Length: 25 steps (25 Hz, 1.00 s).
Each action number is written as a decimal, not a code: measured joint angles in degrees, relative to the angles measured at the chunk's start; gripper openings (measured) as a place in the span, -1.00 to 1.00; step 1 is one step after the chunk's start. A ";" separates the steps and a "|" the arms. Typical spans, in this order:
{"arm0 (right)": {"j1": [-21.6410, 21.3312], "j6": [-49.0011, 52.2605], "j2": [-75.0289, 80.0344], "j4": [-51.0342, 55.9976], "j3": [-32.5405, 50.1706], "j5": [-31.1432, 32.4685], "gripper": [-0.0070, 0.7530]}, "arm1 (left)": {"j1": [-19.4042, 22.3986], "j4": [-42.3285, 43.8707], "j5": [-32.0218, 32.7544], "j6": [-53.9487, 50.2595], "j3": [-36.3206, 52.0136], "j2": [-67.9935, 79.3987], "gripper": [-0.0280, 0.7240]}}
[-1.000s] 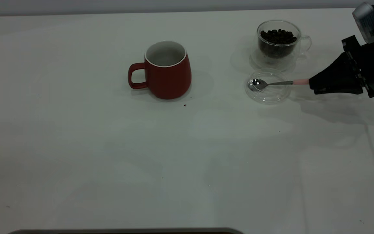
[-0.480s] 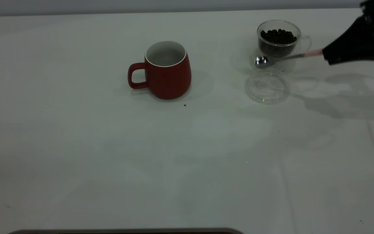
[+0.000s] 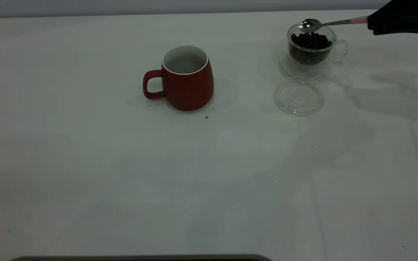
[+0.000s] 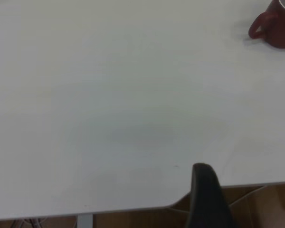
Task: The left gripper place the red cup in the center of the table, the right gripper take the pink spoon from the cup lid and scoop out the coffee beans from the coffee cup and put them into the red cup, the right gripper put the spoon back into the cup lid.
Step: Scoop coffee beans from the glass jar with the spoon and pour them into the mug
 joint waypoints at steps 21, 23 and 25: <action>0.00 4.71 4.92 -2.98 -3.85 -1.85 -0.68 | 0.00 0.00 0.00 0.12 0.00 0.00 0.38; 0.00 6.49 4.97 -2.98 -3.85 -0.74 -0.68 | 0.00 0.00 0.00 0.12 0.00 0.00 0.38; 0.00 8.54 4.97 -2.98 -3.85 0.13 -0.68 | 0.00 0.00 0.00 0.12 0.00 0.00 0.38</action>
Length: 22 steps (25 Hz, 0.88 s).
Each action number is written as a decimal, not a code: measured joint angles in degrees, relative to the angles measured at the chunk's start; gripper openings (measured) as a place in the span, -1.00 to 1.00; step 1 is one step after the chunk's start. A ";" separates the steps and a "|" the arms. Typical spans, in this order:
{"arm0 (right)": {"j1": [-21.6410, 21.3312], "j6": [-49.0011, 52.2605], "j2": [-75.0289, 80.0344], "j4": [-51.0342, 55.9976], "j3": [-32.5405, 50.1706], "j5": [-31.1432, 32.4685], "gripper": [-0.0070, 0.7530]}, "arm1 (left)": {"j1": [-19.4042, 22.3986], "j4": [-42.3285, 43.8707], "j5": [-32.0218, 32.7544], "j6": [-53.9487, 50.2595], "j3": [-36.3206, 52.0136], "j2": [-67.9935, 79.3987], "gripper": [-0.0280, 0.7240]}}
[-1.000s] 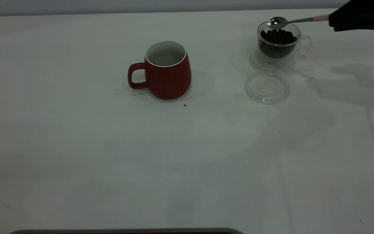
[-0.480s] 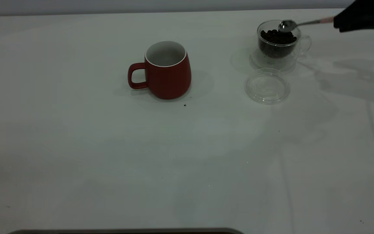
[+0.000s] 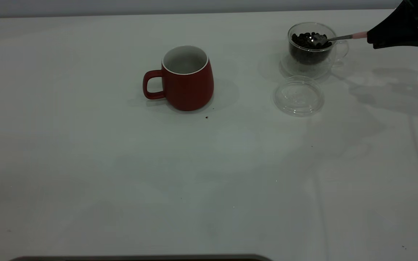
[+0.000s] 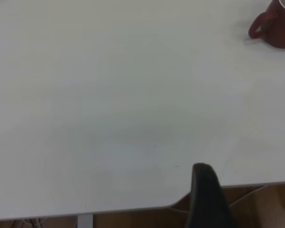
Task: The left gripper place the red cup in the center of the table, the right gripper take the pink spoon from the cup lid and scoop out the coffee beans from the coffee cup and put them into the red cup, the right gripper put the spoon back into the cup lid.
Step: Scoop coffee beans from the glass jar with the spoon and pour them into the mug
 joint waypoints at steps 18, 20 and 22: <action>-0.11 10.96 1.05 0.03 -0.06 4.95 -0.68 | 0.00 0.00 0.00 -0.11 0.00 0.00 0.38; -0.30 11.00 1.05 0.42 -0.06 5.62 -0.68 | 0.00 0.00 0.00 -0.11 0.00 0.00 0.38; -0.77 11.00 1.05 1.11 -0.06 6.57 -0.68 | 0.00 0.00 0.00 -0.11 0.00 0.00 0.38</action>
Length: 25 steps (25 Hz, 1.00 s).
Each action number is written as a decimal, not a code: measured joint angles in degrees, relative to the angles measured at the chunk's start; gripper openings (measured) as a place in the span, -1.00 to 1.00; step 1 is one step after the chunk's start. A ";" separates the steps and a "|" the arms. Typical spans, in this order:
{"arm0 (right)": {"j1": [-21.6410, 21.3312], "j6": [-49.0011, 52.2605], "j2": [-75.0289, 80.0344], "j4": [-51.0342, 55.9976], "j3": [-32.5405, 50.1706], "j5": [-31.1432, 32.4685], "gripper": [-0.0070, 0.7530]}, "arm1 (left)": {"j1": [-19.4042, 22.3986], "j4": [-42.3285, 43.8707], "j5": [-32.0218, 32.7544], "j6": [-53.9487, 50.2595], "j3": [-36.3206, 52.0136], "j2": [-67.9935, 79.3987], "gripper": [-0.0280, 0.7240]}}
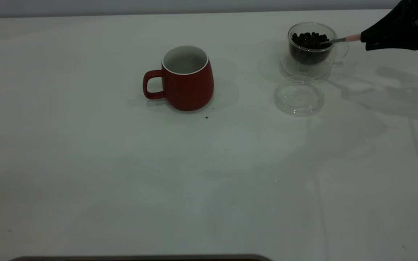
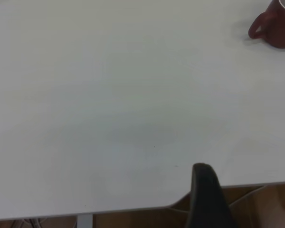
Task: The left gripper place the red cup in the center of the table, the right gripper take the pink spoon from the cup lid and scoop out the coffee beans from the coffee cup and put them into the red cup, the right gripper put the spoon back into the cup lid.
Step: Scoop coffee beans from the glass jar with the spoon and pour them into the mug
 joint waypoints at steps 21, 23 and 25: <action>-3.47 0.39 0.00 3.41 0.00 5.91 -0.68 | 0.00 0.00 0.00 0.13 0.00 0.00 0.38; -3.66 0.39 0.00 3.41 0.00 5.93 -0.68 | 0.00 0.00 0.00 0.13 0.00 0.00 0.38; -3.78 0.39 0.00 3.41 0.00 5.79 -0.68 | 0.00 0.00 0.00 0.13 0.00 0.00 0.38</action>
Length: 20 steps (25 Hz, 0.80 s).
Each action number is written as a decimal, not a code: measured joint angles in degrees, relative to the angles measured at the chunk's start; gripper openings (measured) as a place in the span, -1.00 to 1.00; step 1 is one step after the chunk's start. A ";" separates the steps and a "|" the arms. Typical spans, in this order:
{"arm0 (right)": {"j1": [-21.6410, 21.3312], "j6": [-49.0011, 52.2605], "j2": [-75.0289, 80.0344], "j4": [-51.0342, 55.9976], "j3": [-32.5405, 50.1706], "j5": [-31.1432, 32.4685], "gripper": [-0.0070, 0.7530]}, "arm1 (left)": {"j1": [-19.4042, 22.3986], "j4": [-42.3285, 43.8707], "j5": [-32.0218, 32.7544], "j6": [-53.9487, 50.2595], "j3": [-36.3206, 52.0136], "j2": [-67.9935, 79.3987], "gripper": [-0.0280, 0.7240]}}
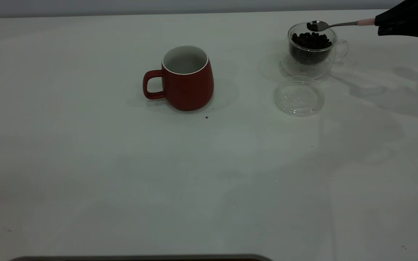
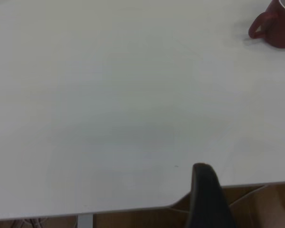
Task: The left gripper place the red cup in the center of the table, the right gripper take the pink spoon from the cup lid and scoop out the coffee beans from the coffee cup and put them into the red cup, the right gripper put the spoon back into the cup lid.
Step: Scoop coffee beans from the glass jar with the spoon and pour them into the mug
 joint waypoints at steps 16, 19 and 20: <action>-0.14 0.00 0.00 1.78 -0.04 7.58 -0.68 | 0.00 0.00 0.00 0.00 0.00 0.00 0.38; 0.06 0.00 0.00 1.77 -0.04 7.70 -0.68 | 0.00 0.00 0.00 0.00 0.00 0.00 0.38; 0.38 0.07 0.00 1.77 -0.04 7.70 -0.68 | 0.00 0.00 0.00 -0.05 0.00 0.00 0.38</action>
